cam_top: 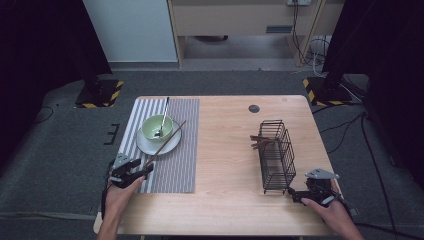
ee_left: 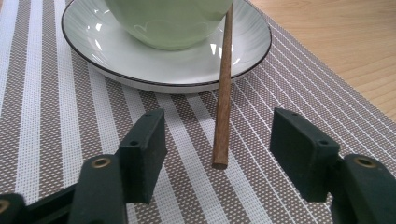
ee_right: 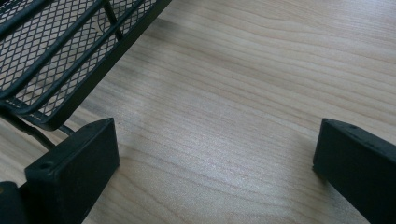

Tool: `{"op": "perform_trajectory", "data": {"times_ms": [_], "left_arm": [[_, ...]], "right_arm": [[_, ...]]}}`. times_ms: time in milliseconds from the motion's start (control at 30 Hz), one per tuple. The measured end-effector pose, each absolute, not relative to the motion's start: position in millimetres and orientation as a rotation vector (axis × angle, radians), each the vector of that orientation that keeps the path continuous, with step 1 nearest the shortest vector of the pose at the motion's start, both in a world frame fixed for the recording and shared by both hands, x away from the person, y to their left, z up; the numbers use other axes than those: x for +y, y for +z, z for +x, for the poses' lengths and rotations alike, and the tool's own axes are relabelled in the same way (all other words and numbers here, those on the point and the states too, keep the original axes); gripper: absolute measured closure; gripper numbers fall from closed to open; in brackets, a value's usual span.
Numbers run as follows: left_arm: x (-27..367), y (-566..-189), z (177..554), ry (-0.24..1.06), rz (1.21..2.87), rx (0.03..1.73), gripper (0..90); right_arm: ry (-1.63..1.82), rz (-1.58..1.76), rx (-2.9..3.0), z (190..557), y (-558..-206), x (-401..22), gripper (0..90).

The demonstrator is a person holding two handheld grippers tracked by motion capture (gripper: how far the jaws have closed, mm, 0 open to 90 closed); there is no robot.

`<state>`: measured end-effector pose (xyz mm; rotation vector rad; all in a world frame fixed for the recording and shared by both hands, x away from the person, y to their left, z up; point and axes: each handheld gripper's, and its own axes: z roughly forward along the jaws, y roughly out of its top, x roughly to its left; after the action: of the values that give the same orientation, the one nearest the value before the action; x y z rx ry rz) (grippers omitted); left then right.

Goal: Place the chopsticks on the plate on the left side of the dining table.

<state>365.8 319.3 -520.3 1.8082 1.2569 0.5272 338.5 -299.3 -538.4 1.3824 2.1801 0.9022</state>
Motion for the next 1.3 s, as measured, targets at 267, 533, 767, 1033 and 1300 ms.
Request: {"op": "perform_trajectory", "data": {"times_ms": [267,533,767,1033,1300], "left_arm": [[319.7,-517.7,361.0,0.525,1.781,1.264,26.8],[318.0,-517.4,360.2,0.516,1.778,1.265,24.2],[315.2,-515.8,359.4,0.508,1.775,1.258,22.1],[309.0,-507.5,357.0,0.515,1.759,1.206,20.0],[302.5,-505.3,356.4,0.494,1.767,1.18,14.2]], "right_arm": [[0.902,1.382,2.18,338.5,-538.4,-299.4,0.4],[0.902,1.38,2.18,338.6,-538.5,-299.4,0.4],[0.901,1.381,2.179,338.6,-538.5,-299.4,0.4],[0.903,1.386,2.178,338.4,-538.4,-299.2,0.4],[0.898,1.396,2.17,337.6,-538.3,-298.7,0.4]]}}
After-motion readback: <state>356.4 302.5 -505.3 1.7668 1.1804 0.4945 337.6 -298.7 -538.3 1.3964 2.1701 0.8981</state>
